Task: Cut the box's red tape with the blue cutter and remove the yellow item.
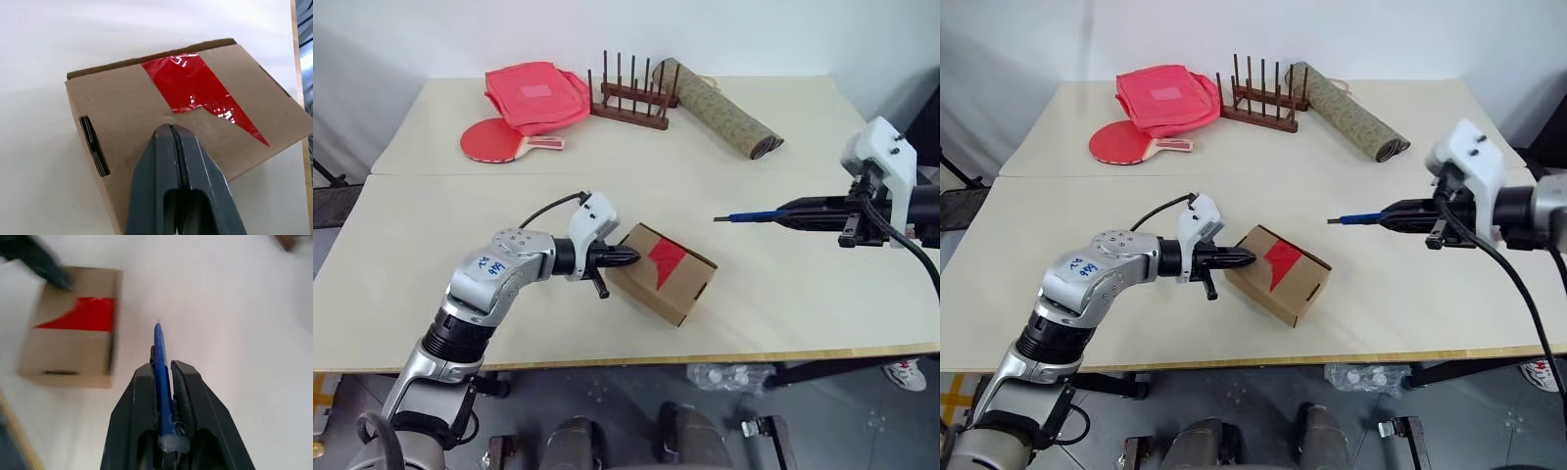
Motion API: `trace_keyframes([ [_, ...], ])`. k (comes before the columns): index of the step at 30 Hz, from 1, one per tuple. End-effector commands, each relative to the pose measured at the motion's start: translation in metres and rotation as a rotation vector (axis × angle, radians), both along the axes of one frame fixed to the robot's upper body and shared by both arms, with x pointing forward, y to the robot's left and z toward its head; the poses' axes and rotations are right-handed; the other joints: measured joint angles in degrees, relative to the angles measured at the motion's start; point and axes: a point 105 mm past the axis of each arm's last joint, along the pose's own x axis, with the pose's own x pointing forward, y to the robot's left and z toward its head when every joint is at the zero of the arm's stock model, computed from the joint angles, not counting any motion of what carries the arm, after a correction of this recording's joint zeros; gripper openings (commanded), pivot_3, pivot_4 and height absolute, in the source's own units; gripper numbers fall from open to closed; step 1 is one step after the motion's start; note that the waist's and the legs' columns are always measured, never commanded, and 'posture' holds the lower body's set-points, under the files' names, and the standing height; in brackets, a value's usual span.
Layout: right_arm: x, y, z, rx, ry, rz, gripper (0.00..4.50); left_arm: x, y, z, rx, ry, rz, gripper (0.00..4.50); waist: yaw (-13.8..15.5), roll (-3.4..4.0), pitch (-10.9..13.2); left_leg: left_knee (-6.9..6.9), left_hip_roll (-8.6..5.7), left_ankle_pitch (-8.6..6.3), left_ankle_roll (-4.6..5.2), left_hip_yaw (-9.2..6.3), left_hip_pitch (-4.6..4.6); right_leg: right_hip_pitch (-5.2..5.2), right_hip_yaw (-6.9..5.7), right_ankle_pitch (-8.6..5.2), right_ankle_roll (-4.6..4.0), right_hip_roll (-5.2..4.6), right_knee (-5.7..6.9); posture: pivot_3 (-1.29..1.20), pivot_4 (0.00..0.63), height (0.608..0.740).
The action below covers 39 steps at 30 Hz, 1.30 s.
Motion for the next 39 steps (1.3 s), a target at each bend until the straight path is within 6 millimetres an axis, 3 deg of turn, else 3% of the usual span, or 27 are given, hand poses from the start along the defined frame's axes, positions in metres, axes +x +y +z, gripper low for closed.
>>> trace_keyframes([
  [1,0.015,-0.035,-0.019,0.098,-0.117,-0.177,0.16,0.005,0.002,-0.014,0.052,0.023,0.024,0.01,0.2,0.01,0.0,0.01,0.00,0.00,0.00,0.00,0.05,0.07,-0.01,0.01,0.01,0.00,-0.02,0.00,0.150,0.740],
  [4,0.023,-0.063,-0.056,0.233,-0.135,-0.354,0.16,0.006,0.001,-0.013,0.050,0.016,0.017,0.01,0.3,0.10,0.0,0.01,-0.02,0.02,0.01,-0.01,0.12,0.18,-0.01,0.02,0.03,0.00,-0.02,0.00,0.150,0.740],
  [6,0.026,-0.077,-0.080,0.286,-0.088,-0.465,0.89,0.007,0.000,-0.012,0.046,0.009,0.017,0.00,0.3,0.13,0.0,0.01,-0.04,0.05,0.03,-0.02,0.13,0.19,0.01,0.03,0.04,-0.01,0.00,0.00,0.150,0.740],
  [9,0.027,-0.077,-0.093,0.275,-0.065,-0.483,1.70,0.006,0.001,-0.009,0.032,0.002,0.013,0.00,0.3,0.22,0.0,0.01,-0.03,0.08,0.05,-0.01,0.16,0.19,0.05,0.04,0.04,-0.02,0.02,0.00,0.150,0.740],
  [11,0.027,-0.074,-0.094,0.259,-0.070,-0.470,2.44,0.006,0.001,-0.006,0.022,0.000,0.011,0.00,0.1,0.26,0.0,0.01,0.00,0.08,0.04,-0.01,0.19,0.19,0.07,0.04,0.04,-0.01,0.03,0.00,0.150,0.740],
  [15,0.028,-0.071,-0.067,0.197,-0.141,-0.416,3.84,0.005,0.010,0.011,-0.037,-0.013,0.012,0.00,-0.5,0.31,0.1,0.00,0.04,0.08,0.04,-0.02,0.22,0.22,0.07,0.04,0.04,-0.01,0.04,0.00,0.150,0.740],
  [17,0.031,-0.058,-0.055,0.108,-0.164,-0.329,4.48,0.003,0.017,0.024,-0.089,-0.006,-0.002,0.00,-0.7,0.41,0.1,-0.01,0.04,0.08,0.04,-0.02,0.18,0.19,0.07,0.04,0.04,-0.02,0.02,0.00,0.150,0.740],
  [23,0.048,-0.010,-0.046,-0.047,-0.108,-0.126,4.48,-0.008,0.042,0.048,-0.173,0.076,-0.018,0.00,-1.9,0.42,0.1,-0.11,0.04,0.12,-0.04,0.00,0.03,-0.07,0.07,0.02,0.01,0.07,0.06,0.00,0.150,0.740],
  [27,0.068,0.039,-0.049,-0.138,-0.056,0.028,3.59,-0.050,0.057,0.026,-0.122,0.286,-0.138,0.00,-2.7,0.43,0.2,-0.11,0.04,0.12,-0.05,0.14,-0.13,-0.37,0.21,0.02,0.01,0.06,0.16,0.00,0.150,0.740],
  [30,0.081,0.060,-0.052,-0.171,-0.046,0.086,2.43,-0.067,0.054,-0.005,-0.015,0.349,-0.148,0.00,-2.1,0.40,0.2,-0.21,0.04,0.11,-0.09,0.17,-0.14,-0.45,0.23,0.01,-0.01,0.07,0.13,0.00,0.150,0.740],
  [33,0.092,0.075,-0.059,-0.205,-0.029,0.136,1.49,-0.060,0.042,-0.037,0.040,0.289,-0.081,0.00,-1.4,0.39,0.2,-0.10,-0.02,0.12,-0.07,0.13,-0.27,-0.44,0.25,0.02,0.02,0.02,0.09,0.00,0.150,0.740],
  [37,0.087,0.090,-0.069,-0.250,0.020,0.235,0.06,-0.034,0.022,-0.042,-0.043,0.149,0.047,0.00,-0.2,0.33,0.3,0.09,-0.06,0.12,0.01,0.14,-0.48,-0.45,0.16,0.07,0.09,-0.02,0.06,0.00,0.150,0.740],
  [39,0.074,0.098,-0.071,-0.260,0.045,0.306,0.02,-0.016,0.016,-0.034,-0.112,0.071,0.144,0.00,-0.3,0.33,0.3,0.09,-0.06,0.12,0.01,0.12,-0.49,-0.45,0.14,0.07,0.08,-0.02,0.04,0.00,0.150,0.740],
])
